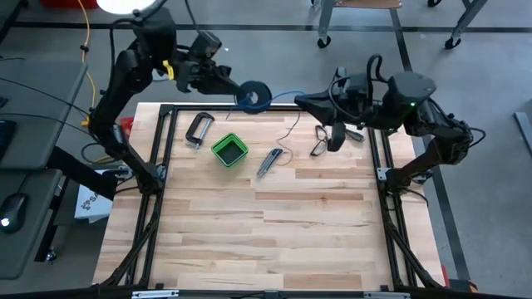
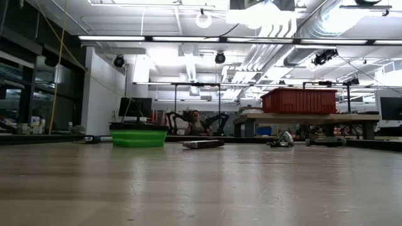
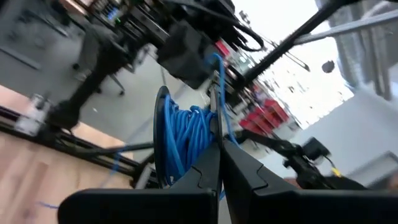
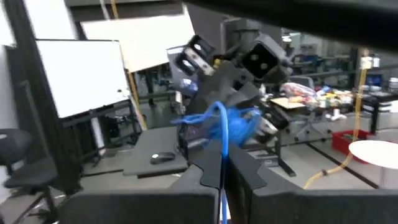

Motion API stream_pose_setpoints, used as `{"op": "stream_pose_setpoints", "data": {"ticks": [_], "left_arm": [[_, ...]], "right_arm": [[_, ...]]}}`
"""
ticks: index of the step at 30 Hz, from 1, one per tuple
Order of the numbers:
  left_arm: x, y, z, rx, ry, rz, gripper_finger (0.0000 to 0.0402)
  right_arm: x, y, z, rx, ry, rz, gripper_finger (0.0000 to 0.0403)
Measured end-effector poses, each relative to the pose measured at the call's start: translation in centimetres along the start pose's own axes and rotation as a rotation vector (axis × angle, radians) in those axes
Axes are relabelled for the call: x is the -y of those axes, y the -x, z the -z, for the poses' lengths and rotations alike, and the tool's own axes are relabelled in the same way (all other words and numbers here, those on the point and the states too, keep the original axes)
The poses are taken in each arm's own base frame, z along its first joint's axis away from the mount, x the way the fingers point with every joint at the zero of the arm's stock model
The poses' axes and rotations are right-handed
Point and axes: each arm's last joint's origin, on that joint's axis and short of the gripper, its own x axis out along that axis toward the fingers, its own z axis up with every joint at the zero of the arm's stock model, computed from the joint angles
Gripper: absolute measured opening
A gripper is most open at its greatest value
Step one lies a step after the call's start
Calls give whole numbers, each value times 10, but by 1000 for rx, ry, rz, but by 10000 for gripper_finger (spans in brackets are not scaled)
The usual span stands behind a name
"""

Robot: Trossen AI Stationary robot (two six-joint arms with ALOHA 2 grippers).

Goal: Coil cords
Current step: Coil the blue wire onto the spool

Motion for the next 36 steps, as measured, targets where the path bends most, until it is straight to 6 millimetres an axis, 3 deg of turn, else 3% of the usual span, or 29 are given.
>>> {"op": "stream_pose_setpoints", "data": {"ticks": [5,16,29,36], "left_arm": [[5,9,-8,114,-61,-30,1],[29,37,-38,425,-239,73,1],[55,89,-32,534,-330,-17,1],[51,101,-14,443,-246,-184,1]], "right_arm": [[-1,-2,1,0,-3,-37,0],[-9,-26,23,-100,-74,-112,0],[-13,-24,33,-201,-102,-97,0],[-13,-23,36,-233,-100,-103,0]]}}
